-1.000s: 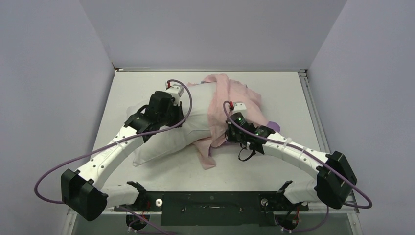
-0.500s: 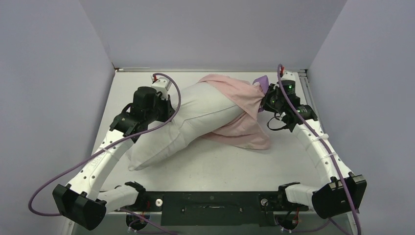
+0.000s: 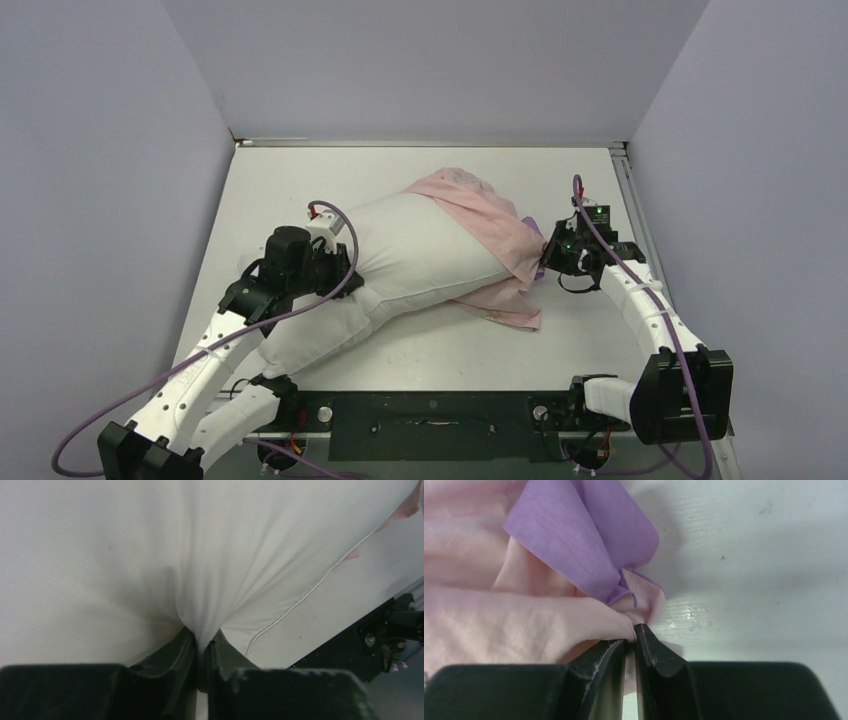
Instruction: Remove the pillowcase from the pillow
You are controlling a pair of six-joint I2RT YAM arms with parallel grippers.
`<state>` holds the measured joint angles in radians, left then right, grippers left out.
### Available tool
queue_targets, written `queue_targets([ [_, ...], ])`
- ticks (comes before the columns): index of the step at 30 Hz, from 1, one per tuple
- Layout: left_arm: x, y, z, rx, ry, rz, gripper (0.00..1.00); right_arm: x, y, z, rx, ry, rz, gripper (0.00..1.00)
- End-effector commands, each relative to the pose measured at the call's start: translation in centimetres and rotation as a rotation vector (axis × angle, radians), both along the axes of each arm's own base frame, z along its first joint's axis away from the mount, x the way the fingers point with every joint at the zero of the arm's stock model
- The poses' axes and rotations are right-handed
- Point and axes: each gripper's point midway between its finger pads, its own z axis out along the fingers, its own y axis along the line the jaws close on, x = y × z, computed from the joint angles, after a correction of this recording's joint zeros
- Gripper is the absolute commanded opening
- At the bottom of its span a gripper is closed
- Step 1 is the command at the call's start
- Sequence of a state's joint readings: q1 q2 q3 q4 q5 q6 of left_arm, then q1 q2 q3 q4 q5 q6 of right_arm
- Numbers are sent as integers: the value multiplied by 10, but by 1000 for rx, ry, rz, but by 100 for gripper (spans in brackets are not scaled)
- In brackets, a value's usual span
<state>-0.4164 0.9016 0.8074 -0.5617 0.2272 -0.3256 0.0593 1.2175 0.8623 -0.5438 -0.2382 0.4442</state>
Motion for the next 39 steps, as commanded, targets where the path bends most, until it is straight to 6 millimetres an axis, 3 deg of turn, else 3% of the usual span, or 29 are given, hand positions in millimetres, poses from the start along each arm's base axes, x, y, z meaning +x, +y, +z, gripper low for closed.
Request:
queue_targets([
  [1, 4, -13, 34, -155, -79, -15, 41, 5, -12, 21, -50, -123, 25, 17],
  [2, 9, -15, 46, -172, -108, -17, 51, 3, -11, 20, -49, -118, 34, 19],
  [5, 27, -17, 78, -177, -173, -2, 66, 0, -11, 23, -51, -121, 48, 22],
  [12, 101, -17, 139, -110, -283, 81, 83, -6, -5, 28, -36, -142, 71, 26],
  [17, 158, -40, 122, -68, -221, 19, 84, -8, 0, 28, -35, -145, 93, 26],
  [22, 199, -56, 60, 12, -85, -40, 80, -6, 6, 37, -44, -166, 112, 30],
  [25, 203, -70, 28, -3, 6, -103, 73, -2, 7, 52, -65, -197, 120, 39],
  [30, 185, -92, -7, -51, 98, -180, 63, 7, 13, 89, -123, -270, 138, 61],
  [32, 172, -99, -13, -67, 118, -216, 52, 12, 20, 105, -135, -303, 155, 67],
  [36, 149, -108, -14, -76, 118, -254, 19, 26, 39, 135, -121, -366, 202, 79],
  [39, 136, -112, -7, -73, 96, -270, 5, 40, 54, 154, -99, -412, 241, 84],
])
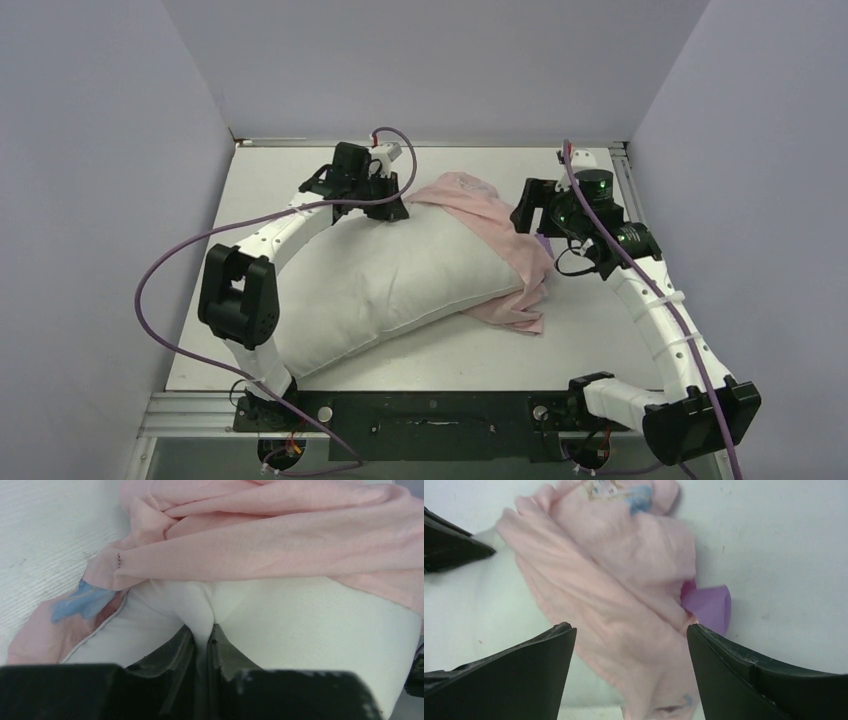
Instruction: Remove the pillowcase from the pillow
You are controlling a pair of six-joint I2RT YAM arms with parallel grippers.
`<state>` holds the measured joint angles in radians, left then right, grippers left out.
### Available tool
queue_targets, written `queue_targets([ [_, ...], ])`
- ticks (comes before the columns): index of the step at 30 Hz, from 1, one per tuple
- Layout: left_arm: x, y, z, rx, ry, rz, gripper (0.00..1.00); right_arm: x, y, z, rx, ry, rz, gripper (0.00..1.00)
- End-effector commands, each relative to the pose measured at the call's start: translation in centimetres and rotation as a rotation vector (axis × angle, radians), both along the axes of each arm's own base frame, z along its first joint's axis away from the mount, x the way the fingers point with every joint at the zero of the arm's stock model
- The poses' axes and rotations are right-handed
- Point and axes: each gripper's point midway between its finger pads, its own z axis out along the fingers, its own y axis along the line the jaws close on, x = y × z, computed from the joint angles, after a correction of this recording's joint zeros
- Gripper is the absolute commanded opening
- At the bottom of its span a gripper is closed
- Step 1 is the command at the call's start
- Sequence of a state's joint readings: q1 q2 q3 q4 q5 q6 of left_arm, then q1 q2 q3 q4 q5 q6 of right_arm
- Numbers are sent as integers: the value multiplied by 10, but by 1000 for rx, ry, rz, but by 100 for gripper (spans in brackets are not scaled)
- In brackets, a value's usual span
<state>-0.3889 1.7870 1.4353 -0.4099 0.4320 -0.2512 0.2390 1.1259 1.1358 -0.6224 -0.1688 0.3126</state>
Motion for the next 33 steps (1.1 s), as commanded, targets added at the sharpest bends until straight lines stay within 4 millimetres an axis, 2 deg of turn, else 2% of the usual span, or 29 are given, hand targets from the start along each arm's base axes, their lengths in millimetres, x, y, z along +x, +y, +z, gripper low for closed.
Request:
queue_targets([
  [1, -39, -19, 18, -37, -18, -100, 3, 28, 18, 37, 17, -102, 50, 86],
  [2, -43, -20, 23, -37, -30, -105, 0, 34, 24, 40, 25, -110, 67, 87],
  [7, -69, -33, 51, -10, -117, -145, 0, 58, 66, 54, 34, -127, 171, 94],
  [11, -87, -38, 65, 9, -165, -160, 0, 71, 108, 48, 9, -96, 254, 96],
  [14, -96, -36, 73, 30, -201, -151, 0, 77, 135, 29, -17, -39, 300, 97],
  [17, -100, -31, 78, 43, -222, -136, 0, 74, 151, 1, -64, 41, 323, 96],
  [20, -100, -24, 82, 61, -244, -108, 0, 64, 159, -24, -99, 114, 357, 87],
  [22, -99, -17, 82, 83, -253, -88, 0, 57, 159, -37, -125, 153, 371, 73],
  [25, -97, -9, 82, 117, -260, -61, 0, 51, 147, -53, -182, 195, 354, 42],
  [27, -95, -2, 82, 142, -266, -37, 0, 51, 134, -57, -226, 203, 321, 24],
  [29, -93, 5, 83, 154, -267, -16, 0, 54, 118, -54, -256, 198, 282, 9],
  [30, -92, 9, 85, 156, -266, -6, 0, 56, 110, -51, -262, 194, 261, 6],
  [33, -86, 24, 91, 159, -269, 33, 0, 67, 80, -34, -256, 164, 187, 5],
])
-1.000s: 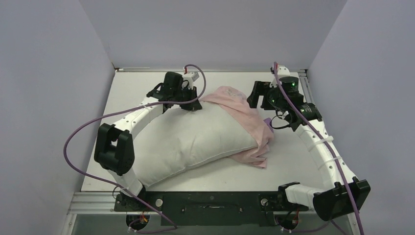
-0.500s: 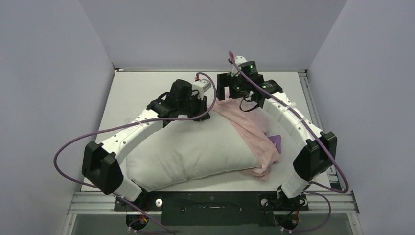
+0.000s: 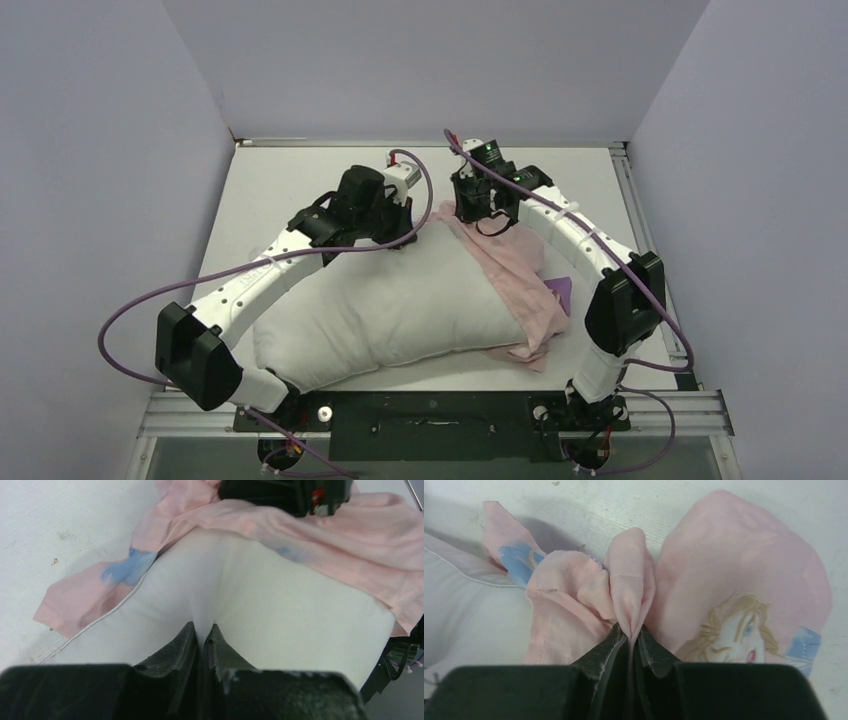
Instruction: Remove the pillowcase from the pillow
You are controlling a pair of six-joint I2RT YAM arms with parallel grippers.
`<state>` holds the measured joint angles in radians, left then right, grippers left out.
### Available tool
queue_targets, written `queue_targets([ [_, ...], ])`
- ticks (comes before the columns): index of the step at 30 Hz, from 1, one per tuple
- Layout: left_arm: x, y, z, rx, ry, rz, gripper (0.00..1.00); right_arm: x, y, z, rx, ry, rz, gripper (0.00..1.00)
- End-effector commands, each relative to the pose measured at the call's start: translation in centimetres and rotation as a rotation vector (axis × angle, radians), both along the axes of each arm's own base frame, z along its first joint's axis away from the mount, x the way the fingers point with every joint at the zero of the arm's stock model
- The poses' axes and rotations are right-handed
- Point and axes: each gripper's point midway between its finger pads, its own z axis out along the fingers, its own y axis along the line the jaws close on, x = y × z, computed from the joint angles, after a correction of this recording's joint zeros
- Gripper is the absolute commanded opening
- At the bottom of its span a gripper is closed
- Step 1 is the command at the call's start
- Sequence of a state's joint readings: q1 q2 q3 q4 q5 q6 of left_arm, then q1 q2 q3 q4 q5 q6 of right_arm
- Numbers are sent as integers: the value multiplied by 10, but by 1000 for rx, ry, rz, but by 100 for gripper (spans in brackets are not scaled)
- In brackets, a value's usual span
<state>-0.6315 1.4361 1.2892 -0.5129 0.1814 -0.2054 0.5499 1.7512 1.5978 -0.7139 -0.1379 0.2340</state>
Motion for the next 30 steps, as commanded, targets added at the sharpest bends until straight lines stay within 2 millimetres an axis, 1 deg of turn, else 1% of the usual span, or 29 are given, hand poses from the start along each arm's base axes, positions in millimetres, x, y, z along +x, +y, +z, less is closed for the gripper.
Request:
queue_targets([
  [1, 14, 49, 36, 24, -87, 132, 0, 13, -78, 32, -88, -79, -168, 5],
  [4, 20, 72, 44, 27, -91, 185, 0, 22, -112, 57, -88, -142, -258, 5],
  [6, 25, 89, 49, 29, -92, 226, 0, 27, -139, 74, -107, -189, -335, 5],
  [11, 29, 129, 61, 27, -97, 332, 0, 31, -200, 113, -72, -288, -525, 5],
  [12, 30, 136, 62, 27, -98, 352, 0, 31, -211, 119, -55, -306, -561, 5],
  [15, 30, 155, 61, 34, -84, 413, 0, 26, -243, 129, -21, -342, -669, 5],
  [18, 31, 170, 61, 28, -75, 468, 0, 20, -260, 135, -11, -368, -738, 5],
  [23, 30, 188, 68, 41, -78, 530, 0, 14, -277, 145, -27, -406, -817, 5],
  [26, 30, 189, 81, 26, -95, 534, 0, 12, -287, 157, -43, -444, -866, 5],
  [30, 35, 185, 99, -12, -114, 534, 0, 10, -297, 187, -58, -511, -909, 5],
])
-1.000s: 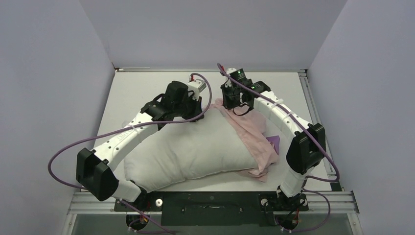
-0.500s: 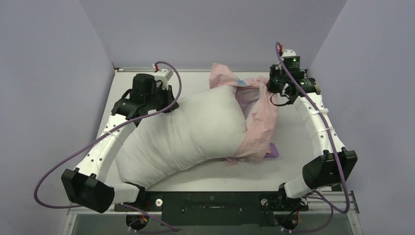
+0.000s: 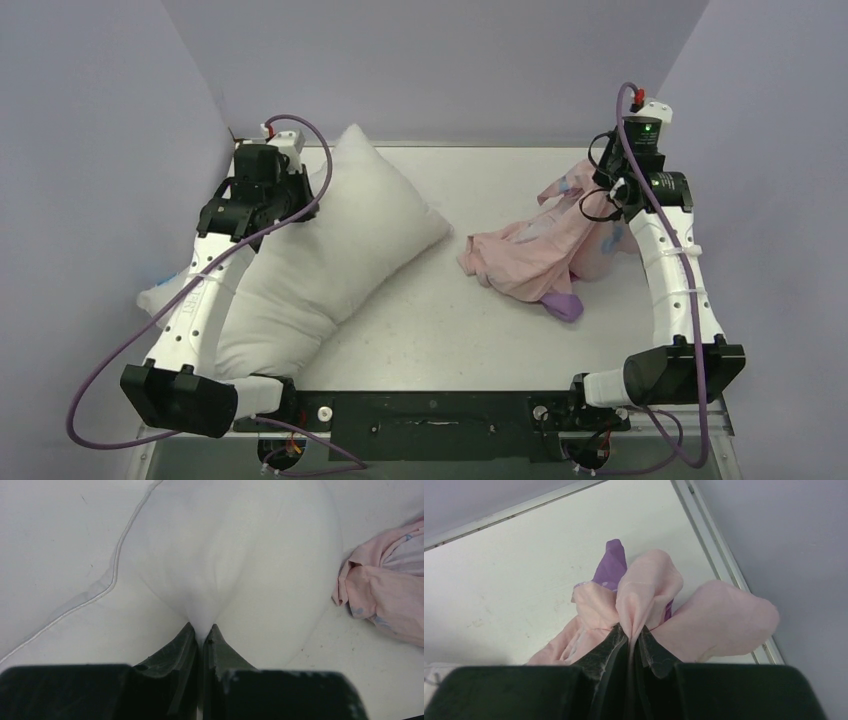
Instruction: Remove the pillowcase from the pillow
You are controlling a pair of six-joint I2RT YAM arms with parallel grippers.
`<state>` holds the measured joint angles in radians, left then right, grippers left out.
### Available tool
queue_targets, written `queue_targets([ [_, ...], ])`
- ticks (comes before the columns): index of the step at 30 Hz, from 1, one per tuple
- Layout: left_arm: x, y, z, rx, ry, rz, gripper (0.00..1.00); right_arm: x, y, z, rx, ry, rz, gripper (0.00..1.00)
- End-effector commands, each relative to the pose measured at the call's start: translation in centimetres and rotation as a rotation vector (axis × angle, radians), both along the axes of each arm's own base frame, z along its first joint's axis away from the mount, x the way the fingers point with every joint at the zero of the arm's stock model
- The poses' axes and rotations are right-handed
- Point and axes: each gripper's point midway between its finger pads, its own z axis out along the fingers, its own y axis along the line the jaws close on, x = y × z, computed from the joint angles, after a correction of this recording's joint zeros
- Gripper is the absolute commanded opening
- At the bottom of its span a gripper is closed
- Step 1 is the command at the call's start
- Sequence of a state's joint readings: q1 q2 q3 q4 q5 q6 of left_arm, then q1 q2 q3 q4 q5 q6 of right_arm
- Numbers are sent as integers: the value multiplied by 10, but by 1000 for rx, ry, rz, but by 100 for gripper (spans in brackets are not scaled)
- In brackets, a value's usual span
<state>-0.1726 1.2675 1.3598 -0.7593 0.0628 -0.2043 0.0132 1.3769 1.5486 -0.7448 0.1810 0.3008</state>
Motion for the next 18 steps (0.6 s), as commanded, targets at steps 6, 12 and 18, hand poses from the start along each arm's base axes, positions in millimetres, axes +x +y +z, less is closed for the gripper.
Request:
queue_targets([
  [6, 10, -38, 100, -215, -194, -104, 0, -8, -18, 120, -66, -283, -96, 6],
  [12, 31, -50, 105, -297, -220, -99, 0, -7, 23, 152, -91, -351, 88, 16],
  [18, 65, -27, 36, -249, -137, 44, 3, 4, 62, 65, -44, -174, 249, 17],
])
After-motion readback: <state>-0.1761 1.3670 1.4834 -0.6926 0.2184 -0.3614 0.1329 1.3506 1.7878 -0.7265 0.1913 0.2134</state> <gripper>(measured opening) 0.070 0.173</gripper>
